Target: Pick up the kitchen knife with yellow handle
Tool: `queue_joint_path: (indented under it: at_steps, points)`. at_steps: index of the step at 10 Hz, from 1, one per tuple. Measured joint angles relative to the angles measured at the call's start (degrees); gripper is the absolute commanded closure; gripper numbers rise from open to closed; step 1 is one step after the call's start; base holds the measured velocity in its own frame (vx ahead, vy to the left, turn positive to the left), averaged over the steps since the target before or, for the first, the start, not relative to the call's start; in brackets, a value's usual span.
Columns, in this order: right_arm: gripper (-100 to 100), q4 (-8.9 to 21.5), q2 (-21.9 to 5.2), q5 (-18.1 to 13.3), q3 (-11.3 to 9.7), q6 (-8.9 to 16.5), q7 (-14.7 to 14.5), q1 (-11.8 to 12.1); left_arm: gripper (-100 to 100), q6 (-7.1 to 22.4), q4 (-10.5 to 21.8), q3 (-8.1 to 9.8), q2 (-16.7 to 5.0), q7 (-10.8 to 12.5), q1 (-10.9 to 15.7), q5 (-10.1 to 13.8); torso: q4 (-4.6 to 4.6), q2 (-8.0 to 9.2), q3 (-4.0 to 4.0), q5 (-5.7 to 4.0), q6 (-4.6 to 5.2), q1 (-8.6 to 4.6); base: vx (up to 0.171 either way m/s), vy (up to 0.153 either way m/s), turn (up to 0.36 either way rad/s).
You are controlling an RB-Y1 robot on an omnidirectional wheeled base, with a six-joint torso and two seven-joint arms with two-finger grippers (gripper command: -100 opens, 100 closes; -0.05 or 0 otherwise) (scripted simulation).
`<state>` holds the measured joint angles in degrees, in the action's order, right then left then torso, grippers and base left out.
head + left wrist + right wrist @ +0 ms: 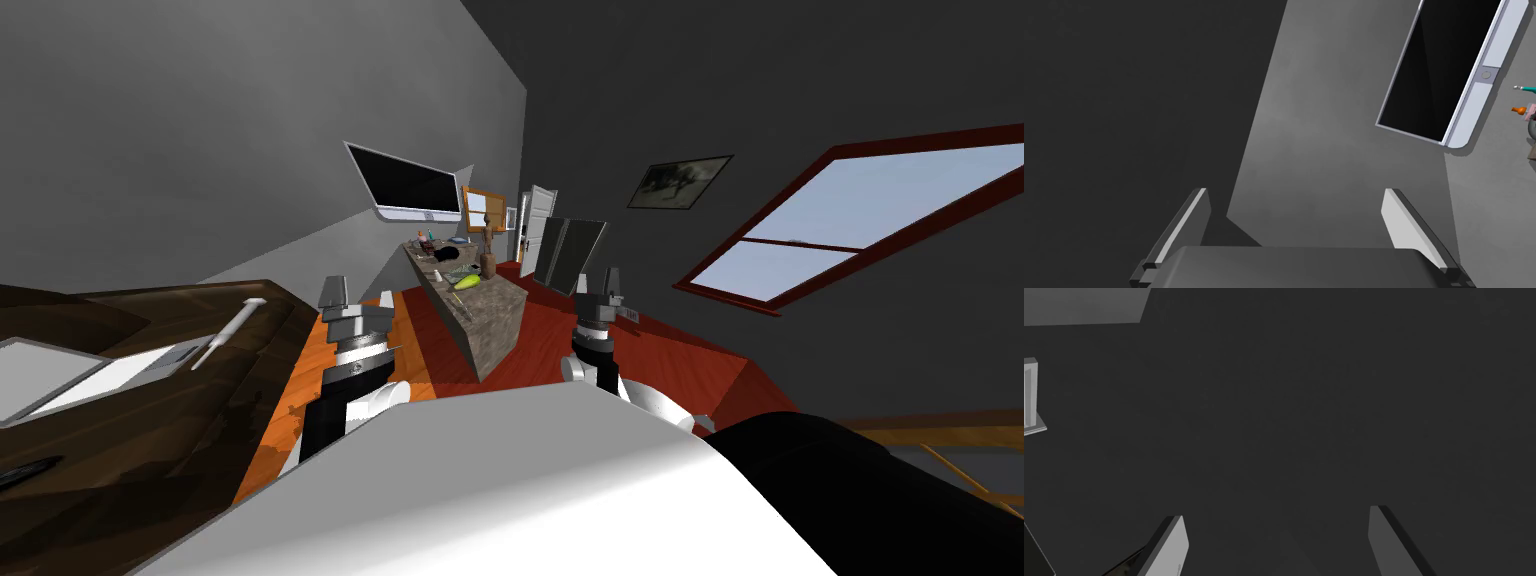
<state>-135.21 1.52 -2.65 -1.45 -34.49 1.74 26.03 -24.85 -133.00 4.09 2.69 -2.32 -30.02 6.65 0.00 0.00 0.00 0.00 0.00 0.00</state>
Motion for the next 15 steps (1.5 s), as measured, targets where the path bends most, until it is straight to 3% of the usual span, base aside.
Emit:
queue_joint_path:
  at_steps: [5, 9, 15]
  points:
    - [0, 0.0, 0.0, 0.0, 0.0, 0.0, 0.0, 0.0, -100, 4.2, 2.4, -1.06, -8.0, -0.6, 4.2, 1.3, 0.04, 0.17, 0.10, 0.02, 0.00, 0.06, -0.046, 0.008, 0.068]
    - [0, 0.0, 0.0, 0.0, 0.0, 0.0, 0.0, 0.0, -100, 11.3, 7.0, -2.33, -12.9, -1.7, 11.7, 3.4, 0.05, 0.20, 0.12, 0.01, -0.01, 0.05, -0.054, 0.010, 0.089]
    - [0, 0.0, 0.0, 0.0, 0.0, 0.0, 0.0, 0.0, -100, 20.5, 12.2, -4.10, -15.5, -3.4, 19.5, 5.6, 0.02, 0.07, 0.04, 0.00, 0.00, 0.00, -0.028, 0.004, 0.070]
